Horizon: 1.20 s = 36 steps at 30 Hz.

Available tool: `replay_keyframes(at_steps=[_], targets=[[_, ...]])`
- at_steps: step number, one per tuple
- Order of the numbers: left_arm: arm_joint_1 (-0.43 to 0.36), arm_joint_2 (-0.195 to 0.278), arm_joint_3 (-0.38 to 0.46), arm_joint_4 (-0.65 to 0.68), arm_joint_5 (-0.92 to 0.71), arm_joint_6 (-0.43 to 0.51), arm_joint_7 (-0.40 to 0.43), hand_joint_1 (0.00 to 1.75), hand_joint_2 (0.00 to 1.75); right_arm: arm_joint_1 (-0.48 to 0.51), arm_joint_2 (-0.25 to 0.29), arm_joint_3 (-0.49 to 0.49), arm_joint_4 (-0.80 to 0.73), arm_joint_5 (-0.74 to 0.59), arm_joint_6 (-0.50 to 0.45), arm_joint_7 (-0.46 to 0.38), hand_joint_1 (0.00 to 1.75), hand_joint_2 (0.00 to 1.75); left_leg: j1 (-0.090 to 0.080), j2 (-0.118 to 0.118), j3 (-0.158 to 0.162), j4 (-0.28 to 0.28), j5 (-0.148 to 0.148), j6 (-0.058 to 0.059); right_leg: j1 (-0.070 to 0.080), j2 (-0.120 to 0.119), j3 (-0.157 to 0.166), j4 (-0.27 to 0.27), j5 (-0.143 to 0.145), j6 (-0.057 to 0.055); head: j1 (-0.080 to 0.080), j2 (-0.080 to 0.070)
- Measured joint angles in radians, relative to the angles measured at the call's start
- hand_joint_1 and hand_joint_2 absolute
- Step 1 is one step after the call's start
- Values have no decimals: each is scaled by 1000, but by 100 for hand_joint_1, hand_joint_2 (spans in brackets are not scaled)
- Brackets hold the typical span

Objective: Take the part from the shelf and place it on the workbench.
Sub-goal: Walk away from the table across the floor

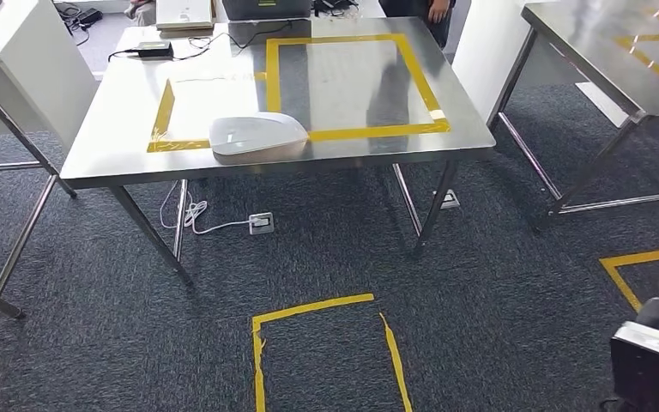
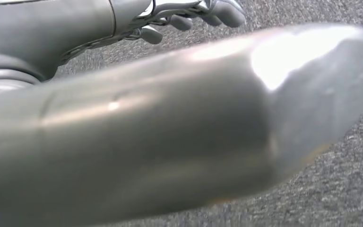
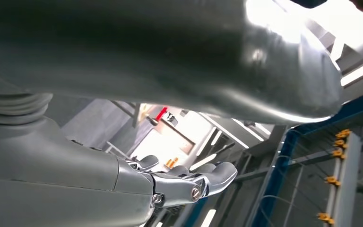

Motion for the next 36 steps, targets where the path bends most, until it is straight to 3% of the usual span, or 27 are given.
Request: replay_keyframes(at_steps=[2, 4, 5, 6, 7, 8, 10, 12, 14, 15, 16, 19, 20, 21, 22, 23, 24, 26, 27, 28, 29, 30, 33, 34, 35, 36], targets=[[1, -1, 0, 0, -1, -2, -1, 0, 0, -14, 1, 0, 8, -5, 18, 26, 0, 0, 1, -5, -20, 60, -68, -9, -8, -4, -16, -10, 24, -5, -4, 0], [1, -2, 0, 0, -1, -3, -5, 0, 0, -20, 1, -1, 17, -17, 31, 40, 0, 0, 5, -7, -47, 173, -153, -19, -10, -5, -43, -6, 42, -7, -8, 0], [1, -2, 0, 0, -1, -3, -8, 0, 0, -21, 1, -2, 21, -25, 37, 43, 0, 0, 7, -7, -53, 221, -171, -24, -12, -6, -59, -2, 51, -4, -9, 0], [1, -2, 0, 0, 0, -3, -11, 0, 0, -21, 1, -4, 24, -34, 44, 45, 0, 0, 9, -6, -45, 244, -166, -29, -14, -6, -75, 4, 59, -1, -9, 0], [1, -2, 0, 0, 1, -2, -13, 0, 0, -21, 1, -7, 28, -44, 52, 47, 0, 0, 11, -6, -23, 235, -143, -33, -17, -7, -92, 12, 67, 3, -9, 0], [0, -2, 0, 0, 2, -1, -15, 0, 0, -21, 1, -12, 30, -55, 61, 49, 0, 0, 15, -6, 16, 192, -114, -37, -20, -7, -108, 21, 74, 9, -10, 0], [-2, -3, 0, -1, 8, 2, -19, 0, 0, -20, -1, -24, 34, -74, 77, 54, 0, 0, 16, -9, 101, 70, -105, -41, -24, -7, -137, 41, 86, 22, -12, 0], [-2, -6, 0, -2, 13, 3, -22, 0, 0, -20, -4, -36, 36, -84, 86, 59, 0, 0, 11, -13, 135, 2, -127, -29, -23, -7, -151, 52, 99, 35, -13, 0], [0, -7, 0, -1, 14, 4, -23, 0, 0, -20, -7, -44, 38, -89, 89, 62, 0, 0, 8, -13, 123, -1, -121, -5, -24, -6, -153, 51, 112, 48, -12, 0], [0, -8, 1, -1, 15, 5, -23, 0, 0, -19, -8, -48, 40, -90, 90, 63, 0, 0, 8, -11, 116, 0, -113, 7, -26, -5, -157, 55, 104, 54, -12, 0], [0, -9, 1, -1, 15, 5, -24, 0, 0, -18, -9, -50, 41, -91, 91, 63, 0, 0, 10, -8, 106, -1, -103, 16, -28, -4, -166, 74, 79, 59, -10, 0], [-1, -10, 1, -2, 15, 6, -24, 0, 0, -18, -14, -55, 46, -92, 91, 63, 0, 0, 9, -3, 69, 0, -70, 29, -28, -3, -210, 237, -65, 70, -2, 0], [0, -10, 1, -2, 15, 6, -24, 0, 0, -17, -14, -56, 48, -92, 91, 63, 0, 0, 8, -2, 56, 1, -59, 29, -28, -2, -218, 295, -92, 71, -1, 0], [0, -10, 1, -2, 15, 6, -24, 0, 0, -17, -14, -56, 50, -93, 92, 64, 0, 0, 7, -1, 43, 2, -49, 29, -28, -2, -213, 329, -95, 70, 0, 0], [0, -10, 2, -2, 18, 6, -27, 0, 0, -18, -15, -56, 52, -98, 97, 67, 0, 0, 6, -1, 31, 3, -40, 27, -27, -2, -192, 327, -77, 67, 1, 0], [0, -11, 2, -2, 23, 6, -33, 0, 0, -18, -15, -57, 54, -111, 112, 76, 0, 0, 5, -1, 18, 4, -31, 26, -26, -2, -151, 288, -49, 62, 1, 0], [0, -12, 4, -2, 30, 6, -41, 0, 0, -19, -15, -60, 55, -136, 138, 91, 0, 44, 5, -1, 8, 5, -22, 24, -23, -2, -97, 220, -31, 54, 2, 0], [-1, -16, 10, -2, 45, 7, -59, 0, 87, -23, -16, -72, 61, -220, 218, 124, 0, 131, 4, -1, -3, 4, -6, 15, -15, -2, 2, 76, -33, 38, 2, 0], [-1, -17, 14, -2, 50, 7, -65, 0, 131, -25, -16, -80, 66, -259, 250, 132, 0, 175, 5, -1, -5, 3, 1, 8, -11, -2, 25, 35, -45, 32, 2, 0], [-1, -18, 18, -2, 52, 7, -72, 0, 175, -28, -17, -91, 71, -287, 271, 131, 0, 175, 6, -1, -5, 0, 7, 2, -7, -3, 30, 17, -50, 27, 4, 0], [-1, -17, 23, -2, 53, 7, -77, 0, 175, -29, -16, -101, 77, -300, 279, 124, 0, 175, 6, 0, -4, -5, 13, -4, -7, -2, 26, 14, -45, 25, 5, 0], [-1, -17, 27, -2, 54, 9, -82, 0, 175, -31, -15, -111, 81, -306, 283, 115, 0, 175, 6, 0, -5, -11, 5, 0, -8, -2, 23, 7, -40, 29, 5, 0], [-1, -16, 34, -2, 52, 16, -85, 0, 175, -36, -12, -128, 92, -304, 290, 97, 0, 175, 0, 1, -10, -21, -44, 19, -12, -2, 17, -6, -22, 31, -2, 0], [-1, -15, 35, -2, 52, 18, -84, 0, 175, -36, -11, -130, 95, -301, 291, 95, 0, 175, 0, 1, -10, -22, -48, 22, -11, -2, 15, -5, -18, 23, -4, 0], [-1, -14, 36, -2, 51, 20, -82, 0, 175, -37, -10, -131, 99, -296, 291, 94, 0, 175, 0, 0, -10, -24, -37, 25, -10, -2, 13, -4, -15, 19, -6, 0], [-1, -14, 37, -2, 51, 21, -80, 0, 175, -39, -9, -131, 103, -293, 290, 93, 0, 175, 0, 0, -9, -30, -7, 27, -9, -2, 11, -1, -13, 15, -7, 0]])
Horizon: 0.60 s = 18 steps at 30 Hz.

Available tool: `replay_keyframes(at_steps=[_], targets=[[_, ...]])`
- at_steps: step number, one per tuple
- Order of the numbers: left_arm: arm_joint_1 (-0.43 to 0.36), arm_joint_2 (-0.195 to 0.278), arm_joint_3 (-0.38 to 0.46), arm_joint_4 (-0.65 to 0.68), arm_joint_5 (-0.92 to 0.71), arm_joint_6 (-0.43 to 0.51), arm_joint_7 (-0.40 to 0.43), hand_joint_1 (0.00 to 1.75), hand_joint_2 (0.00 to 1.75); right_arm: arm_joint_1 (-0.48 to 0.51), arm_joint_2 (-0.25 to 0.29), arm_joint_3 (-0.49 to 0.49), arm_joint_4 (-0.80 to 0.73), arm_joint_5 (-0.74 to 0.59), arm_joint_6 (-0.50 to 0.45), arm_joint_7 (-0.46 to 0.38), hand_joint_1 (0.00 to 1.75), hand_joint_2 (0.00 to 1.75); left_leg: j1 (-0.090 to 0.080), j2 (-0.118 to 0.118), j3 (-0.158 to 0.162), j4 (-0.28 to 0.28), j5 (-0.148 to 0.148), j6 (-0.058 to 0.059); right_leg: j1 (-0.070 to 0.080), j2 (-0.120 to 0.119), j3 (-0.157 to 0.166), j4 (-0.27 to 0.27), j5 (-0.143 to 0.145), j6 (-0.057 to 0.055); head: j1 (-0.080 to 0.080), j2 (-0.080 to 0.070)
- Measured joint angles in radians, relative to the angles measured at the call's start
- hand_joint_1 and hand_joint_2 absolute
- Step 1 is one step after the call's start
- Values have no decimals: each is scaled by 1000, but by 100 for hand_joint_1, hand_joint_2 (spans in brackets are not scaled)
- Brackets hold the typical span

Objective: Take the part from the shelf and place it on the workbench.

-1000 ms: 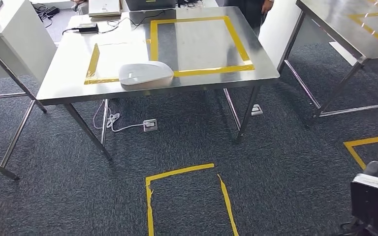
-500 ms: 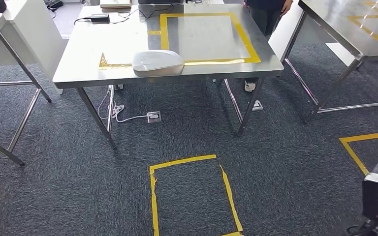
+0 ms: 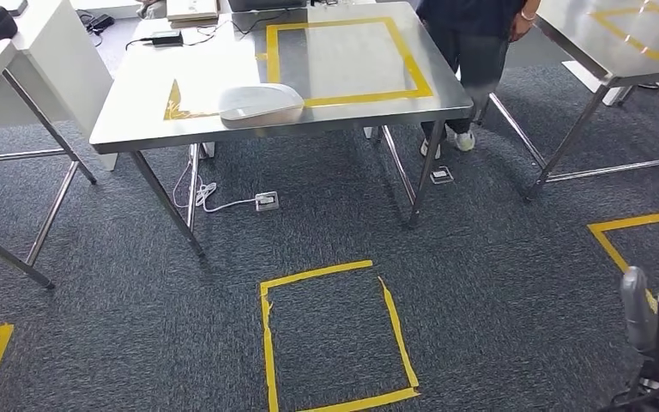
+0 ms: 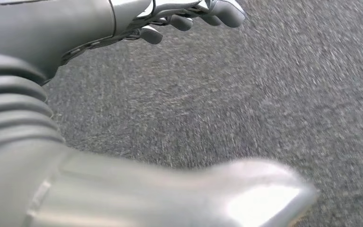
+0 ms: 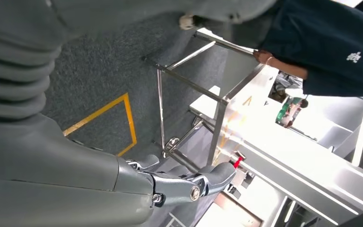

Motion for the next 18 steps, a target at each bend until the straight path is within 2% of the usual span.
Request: replay_keyframes(at_steps=[1, 3, 4, 5, 12, 18], targets=[[0, 0, 2, 0, 0, 0, 2, 0, 175, -3, 1, 0, 4, 4, 0, -1, 0, 175, 1, -1, 2, -6, 26, -5, 2, 0, -3, 3, 2, -3, -1, 0], [-1, 0, 6, 0, 1, -4, 3, 0, 175, -12, 3, 0, 14, 13, -3, -4, 0, 175, 5, -3, 3, -16, 70, -29, 4, 0, -10, 8, 4, -6, -2, 0], [-1, -1, 8, 0, 2, -11, 1, 0, 175, -16, 4, 0, 18, 18, -5, -5, 0, 175, 6, -4, 4, -17, 70, -40, 5, 0, -13, 10, 5, -8, -2, 0], [0, -1, 10, 0, 3, -20, -2, 0, 175, -19, 5, 0, 22, 22, -8, -6, 0, 175, 7, -3, 2, -18, 73, -44, 5, 0, -15, 11, 5, -8, -2, 0], [0, -1, 31, 0, 18, -41, -19, 0, 175, -35, 10, 2, 42, 50, -24, -12, 0, 175, 7, -4, -1, -18, 73, -44, 5, -1, -17, 12, 4, -9, -2, 0], [7, 0, 17, -11, 64, -54, 4, 0, 175, -45, 17, 29, 158, 36, -18, 7, 0, 175, 6, -4, -5, -17, 73, -44, 4, -2, -20, 12, 4, -9, -2, 0]])
